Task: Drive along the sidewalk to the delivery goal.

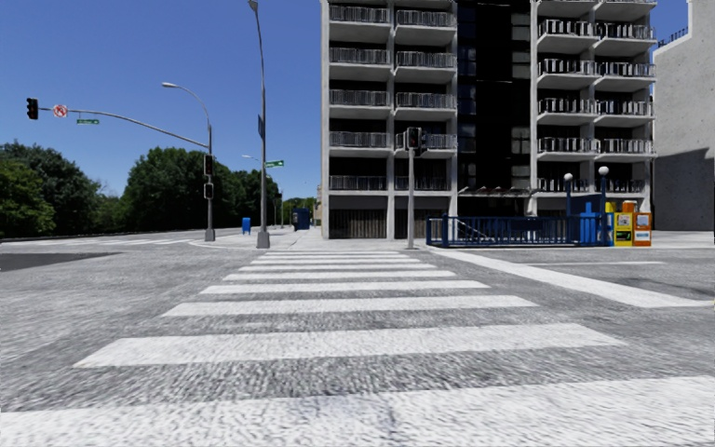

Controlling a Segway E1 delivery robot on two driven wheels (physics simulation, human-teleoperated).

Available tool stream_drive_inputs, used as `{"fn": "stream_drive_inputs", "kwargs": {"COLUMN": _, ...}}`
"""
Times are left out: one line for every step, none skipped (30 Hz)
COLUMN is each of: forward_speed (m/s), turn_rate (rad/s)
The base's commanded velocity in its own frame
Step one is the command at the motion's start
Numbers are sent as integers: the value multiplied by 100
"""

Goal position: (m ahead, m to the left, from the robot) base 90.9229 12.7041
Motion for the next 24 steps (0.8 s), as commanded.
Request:
{"fn": "stream_drive_inputs", "kwargs": {"forward_speed": 200, "turn_rate": 26}}
{"fn": "stream_drive_inputs", "kwargs": {"forward_speed": 200, "turn_rate": 26}}
{"fn": "stream_drive_inputs", "kwargs": {"forward_speed": 200, "turn_rate": 26}}
{"fn": "stream_drive_inputs", "kwargs": {"forward_speed": 200, "turn_rate": 26}}
{"fn": "stream_drive_inputs", "kwargs": {"forward_speed": 200, "turn_rate": 26}}
{"fn": "stream_drive_inputs", "kwargs": {"forward_speed": 200, "turn_rate": 26}}
{"fn": "stream_drive_inputs", "kwargs": {"forward_speed": 200, "turn_rate": 26}}
{"fn": "stream_drive_inputs", "kwargs": {"forward_speed": 200, "turn_rate": 26}}
{"fn": "stream_drive_inputs", "kwargs": {"forward_speed": 200, "turn_rate": 26}}
{"fn": "stream_drive_inputs", "kwargs": {"forward_speed": 200, "turn_rate": 26}}
{"fn": "stream_drive_inputs", "kwargs": {"forward_speed": 200, "turn_rate": 26}}
{"fn": "stream_drive_inputs", "kwargs": {"forward_speed": 200, "turn_rate": 26}}
{"fn": "stream_drive_inputs", "kwargs": {"forward_speed": 200, "turn_rate": 26}}
{"fn": "stream_drive_inputs", "kwargs": {"forward_speed": 200, "turn_rate": 26}}
{"fn": "stream_drive_inputs", "kwargs": {"forward_speed": 200, "turn_rate": 26}}
{"fn": "stream_drive_inputs", "kwargs": {"forward_speed": 200, "turn_rate": 26}}
{"fn": "stream_drive_inputs", "kwargs": {"forward_speed": 200, "turn_rate": 17}}
{"fn": "stream_drive_inputs", "kwargs": {"forward_speed": 200, "turn_rate": 6}}
{"fn": "stream_drive_inputs", "kwargs": {"forward_speed": 200, "turn_rate": 0}}
{"fn": "stream_drive_inputs", "kwargs": {"forward_speed": 200, "turn_rate": 0}}
{"fn": "stream_drive_inputs", "kwargs": {"forward_speed": 200, "turn_rate": 0}}
{"fn": "stream_drive_inputs", "kwargs": {"forward_speed": 200, "turn_rate": 0}}
{"fn": "stream_drive_inputs", "kwargs": {"forward_speed": 200, "turn_rate": 0}}
{"fn": "stream_drive_inputs", "kwargs": {"forward_speed": 200, "turn_rate": 0}}
